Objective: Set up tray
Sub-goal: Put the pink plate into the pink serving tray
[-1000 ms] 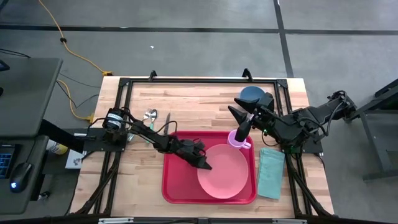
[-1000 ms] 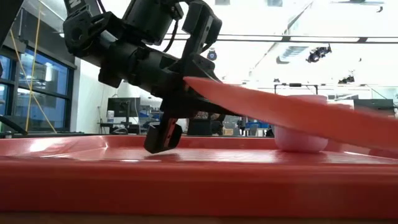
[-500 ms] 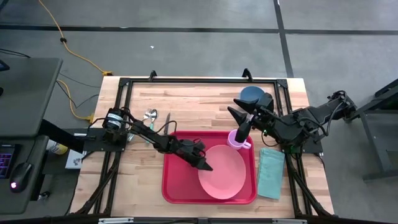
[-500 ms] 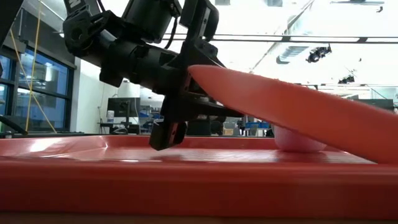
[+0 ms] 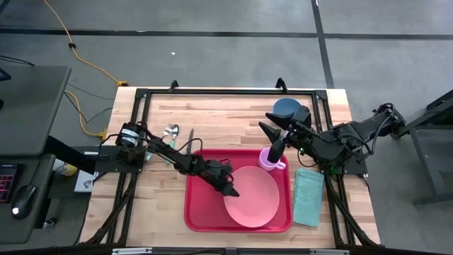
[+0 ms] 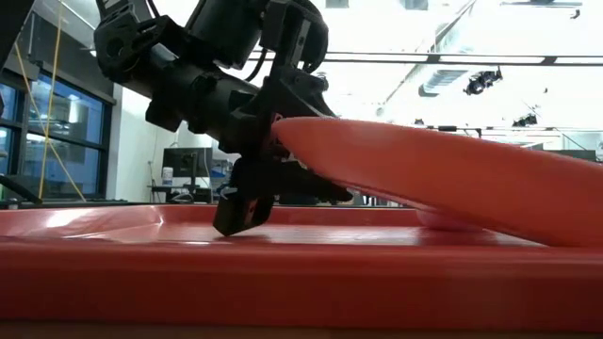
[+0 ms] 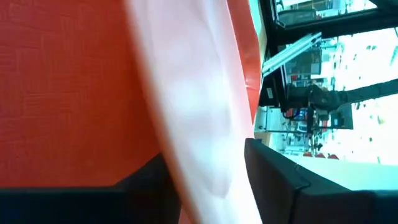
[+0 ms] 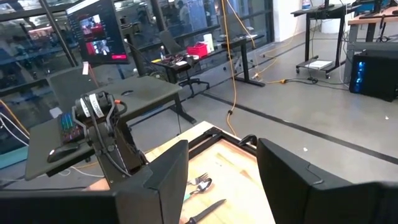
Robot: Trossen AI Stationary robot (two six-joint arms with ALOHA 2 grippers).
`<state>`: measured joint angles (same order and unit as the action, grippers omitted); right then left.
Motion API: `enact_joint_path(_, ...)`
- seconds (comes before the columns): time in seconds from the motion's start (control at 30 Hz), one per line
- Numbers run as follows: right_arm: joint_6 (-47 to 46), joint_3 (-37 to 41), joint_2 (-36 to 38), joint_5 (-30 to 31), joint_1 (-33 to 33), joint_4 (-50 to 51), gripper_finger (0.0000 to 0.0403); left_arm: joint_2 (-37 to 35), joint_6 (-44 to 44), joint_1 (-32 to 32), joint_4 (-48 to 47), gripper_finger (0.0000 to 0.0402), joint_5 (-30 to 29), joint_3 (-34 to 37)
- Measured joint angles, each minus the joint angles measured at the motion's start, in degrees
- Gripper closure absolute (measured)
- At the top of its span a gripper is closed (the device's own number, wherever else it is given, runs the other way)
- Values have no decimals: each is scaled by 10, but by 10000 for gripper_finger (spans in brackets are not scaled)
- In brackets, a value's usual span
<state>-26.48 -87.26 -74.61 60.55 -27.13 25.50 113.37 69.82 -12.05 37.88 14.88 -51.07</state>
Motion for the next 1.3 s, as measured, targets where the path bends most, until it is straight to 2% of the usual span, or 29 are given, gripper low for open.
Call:
enact_joint_path(0.33,6,0,0,-1,0,0,234,-4,7,0,-10,141,0,1)
enact_joint_path(0.5,11,0,0,-1,0,0,234,-3,-19,1,-68,129,16,-31)
enact_joint_path(0.7,15,0,0,-1,0,0,234,-3,-114,2,-202,128,55,-123)
enact_joint_path(0.87,15,0,0,-5,0,0,234,-4,-176,8,-317,128,59,-184)
enact_joint_path(1.13,15,0,0,-10,0,0,234,-4,-265,20,-509,128,56,-224)
enact_joint_path(1.3,15,0,0,-10,0,1,234,-4,-300,28,-576,128,51,-225)
